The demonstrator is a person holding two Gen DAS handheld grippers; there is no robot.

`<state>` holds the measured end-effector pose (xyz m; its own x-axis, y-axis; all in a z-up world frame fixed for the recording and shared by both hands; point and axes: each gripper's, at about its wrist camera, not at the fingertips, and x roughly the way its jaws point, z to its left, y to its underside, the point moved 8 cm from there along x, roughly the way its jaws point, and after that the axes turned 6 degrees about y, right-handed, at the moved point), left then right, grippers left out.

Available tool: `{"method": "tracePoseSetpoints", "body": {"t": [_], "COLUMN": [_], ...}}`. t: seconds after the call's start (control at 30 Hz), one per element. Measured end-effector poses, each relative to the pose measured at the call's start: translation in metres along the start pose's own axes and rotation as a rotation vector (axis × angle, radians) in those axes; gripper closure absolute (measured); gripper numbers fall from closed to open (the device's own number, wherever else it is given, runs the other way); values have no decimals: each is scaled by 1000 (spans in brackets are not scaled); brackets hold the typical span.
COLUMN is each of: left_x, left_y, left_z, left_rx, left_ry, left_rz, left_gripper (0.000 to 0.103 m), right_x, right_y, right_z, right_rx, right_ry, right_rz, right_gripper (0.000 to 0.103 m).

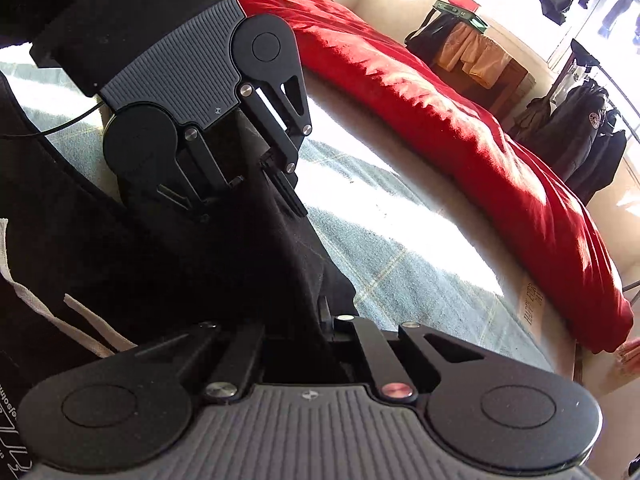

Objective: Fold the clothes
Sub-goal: 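Lift and fold the pants in half with both tools, waistband toward the cuffs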

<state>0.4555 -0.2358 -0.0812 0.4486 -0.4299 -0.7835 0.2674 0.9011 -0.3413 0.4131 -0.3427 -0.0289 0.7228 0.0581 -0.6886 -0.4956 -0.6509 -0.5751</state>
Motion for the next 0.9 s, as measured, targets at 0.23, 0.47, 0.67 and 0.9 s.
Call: {"method": "tracePoseSetpoints", "body": {"t": [0.23, 0.47, 0.67, 0.9], "left_x": [9, 4, -33, -88], "left_y": [58, 122, 124, 105], "left_z": [12, 18, 19, 13], "left_rx": [-18, -109, -184, -249], "left_ry": [-47, -96, -205, -283], "left_rz": [143, 265, 236, 207], "left_gripper": [85, 95, 101, 101], "right_x": [-8, -12, -18, -30], "right_y": [2, 2, 4, 8], "right_z": [-3, -4, -5, -7], "right_rx": [35, 45, 53, 62], "right_ry": [5, 25, 48, 97], "right_rz": [6, -2, -13, -28], "right_gripper": [98, 98, 98, 98]}}
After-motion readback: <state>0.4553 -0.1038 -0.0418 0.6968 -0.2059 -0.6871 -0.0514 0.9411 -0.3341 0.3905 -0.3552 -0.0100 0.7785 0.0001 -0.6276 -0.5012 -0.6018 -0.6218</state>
